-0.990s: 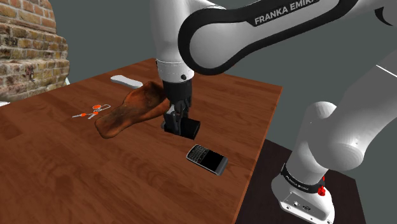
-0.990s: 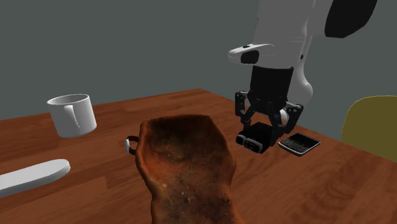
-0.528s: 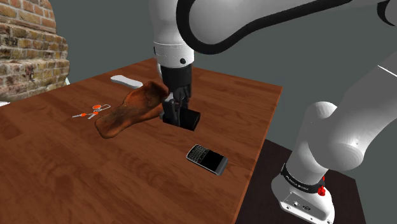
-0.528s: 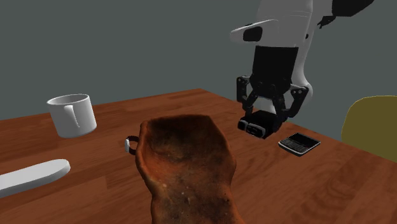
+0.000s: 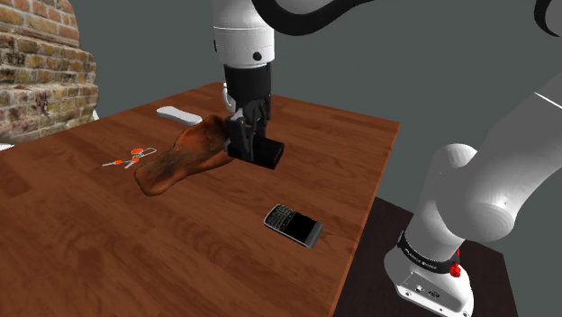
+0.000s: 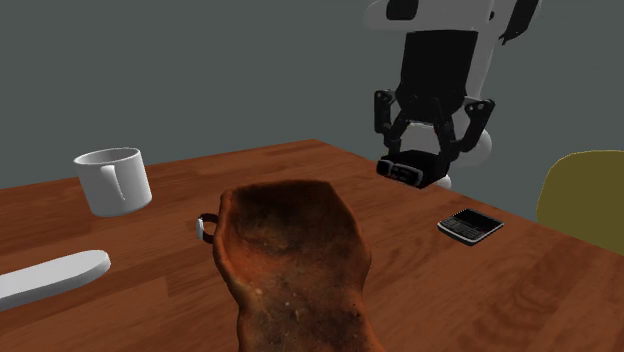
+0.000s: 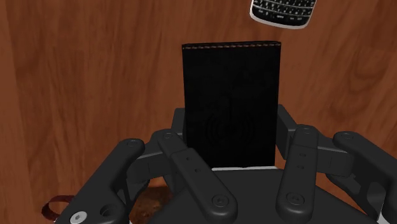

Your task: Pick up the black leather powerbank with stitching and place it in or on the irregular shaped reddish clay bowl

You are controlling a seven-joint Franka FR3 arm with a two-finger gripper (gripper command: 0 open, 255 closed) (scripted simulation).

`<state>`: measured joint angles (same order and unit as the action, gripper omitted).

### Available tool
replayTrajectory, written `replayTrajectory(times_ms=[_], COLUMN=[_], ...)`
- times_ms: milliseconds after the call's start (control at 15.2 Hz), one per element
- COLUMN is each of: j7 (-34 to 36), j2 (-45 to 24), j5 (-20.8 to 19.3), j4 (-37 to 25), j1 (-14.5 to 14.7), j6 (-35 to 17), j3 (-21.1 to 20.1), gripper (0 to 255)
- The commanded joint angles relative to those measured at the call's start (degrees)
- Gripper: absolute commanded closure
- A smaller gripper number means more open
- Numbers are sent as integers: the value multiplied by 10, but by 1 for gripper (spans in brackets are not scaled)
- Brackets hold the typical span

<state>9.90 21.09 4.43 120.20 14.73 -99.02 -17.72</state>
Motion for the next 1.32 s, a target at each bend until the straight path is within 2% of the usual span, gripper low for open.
replayTrajectory(times_ms=[0, 660, 1254], j7=[-1, 1, -9], j2=[0, -11, -213], j5=[-1, -5, -64], j4=[-16, -97, -305], j1=[-1, -3, -24], j6=[16, 87, 101], j3=[1, 4, 4], gripper=[255, 255, 255])
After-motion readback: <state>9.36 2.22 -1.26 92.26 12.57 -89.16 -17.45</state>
